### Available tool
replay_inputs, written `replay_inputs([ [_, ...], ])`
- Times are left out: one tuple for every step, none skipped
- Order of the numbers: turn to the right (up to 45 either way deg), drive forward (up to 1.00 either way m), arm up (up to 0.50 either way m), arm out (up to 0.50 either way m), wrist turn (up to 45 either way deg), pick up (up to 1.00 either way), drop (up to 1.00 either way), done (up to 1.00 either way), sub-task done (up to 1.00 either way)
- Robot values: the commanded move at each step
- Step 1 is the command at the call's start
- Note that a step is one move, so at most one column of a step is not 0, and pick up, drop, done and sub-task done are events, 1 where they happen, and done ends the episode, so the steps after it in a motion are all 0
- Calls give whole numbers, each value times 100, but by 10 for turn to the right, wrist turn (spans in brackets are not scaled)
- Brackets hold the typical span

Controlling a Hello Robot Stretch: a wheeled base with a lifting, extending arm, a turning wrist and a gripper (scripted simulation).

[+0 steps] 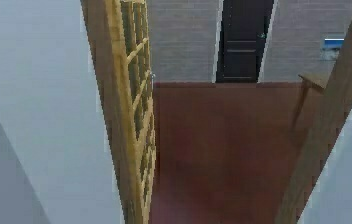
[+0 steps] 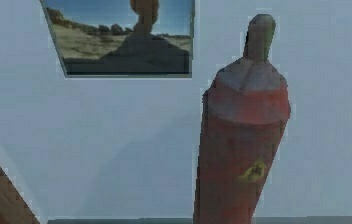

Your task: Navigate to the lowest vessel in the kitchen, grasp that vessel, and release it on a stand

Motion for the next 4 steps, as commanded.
replay_inputs([
  [330,0,0,0,0,0,0,0,0],
  [0,60,0,0,0,0,0,0,0],
  [-390,0,0,0,0,0,0,0,0],
  [0,100,0,0,0,0,0,0,0],
])
